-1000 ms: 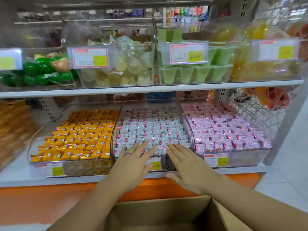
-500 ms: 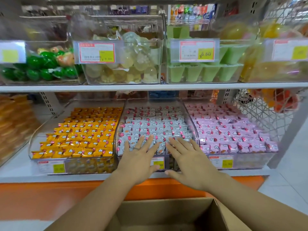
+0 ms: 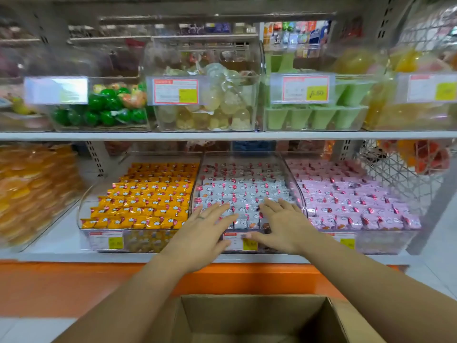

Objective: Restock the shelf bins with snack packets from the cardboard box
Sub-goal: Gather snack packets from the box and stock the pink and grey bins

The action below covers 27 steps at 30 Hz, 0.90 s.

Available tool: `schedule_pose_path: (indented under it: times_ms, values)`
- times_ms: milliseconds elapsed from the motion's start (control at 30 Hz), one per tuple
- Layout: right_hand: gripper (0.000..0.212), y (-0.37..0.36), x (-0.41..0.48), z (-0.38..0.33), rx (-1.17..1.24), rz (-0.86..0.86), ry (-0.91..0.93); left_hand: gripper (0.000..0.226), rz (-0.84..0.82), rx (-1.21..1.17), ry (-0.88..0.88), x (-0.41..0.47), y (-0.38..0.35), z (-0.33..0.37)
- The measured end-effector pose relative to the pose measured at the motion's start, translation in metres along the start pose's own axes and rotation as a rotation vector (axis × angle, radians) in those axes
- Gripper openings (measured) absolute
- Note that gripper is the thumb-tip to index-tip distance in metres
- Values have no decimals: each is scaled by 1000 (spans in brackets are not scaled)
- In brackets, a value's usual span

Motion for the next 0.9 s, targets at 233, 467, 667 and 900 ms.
schedule_pose_path:
  times_ms: [233,467,667,900]
  values:
    - [64,24,-10,-106,24,167,324,48,172,-137,150,-49,20,-69]
    - [71,-1,11,-199,-182,152,499,55,183,28,262,-88,-13,-130]
    - [86,-15,38,-211,-324,155,425,62,181,109,250,-81,-23,-141]
    - [72,-5,51,-207,-148,217,467,72,135,87,253,-80,-30,-149]
Point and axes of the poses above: each hand's wrist, its own x-axis towards the middle knuckle, its own y-axis out of the back of the hand, z = x × y, the point moved 10 cm from there along x, towards the middle knuckle, and after that the axes turned 3 degrees about z, right-handed, at the moved point
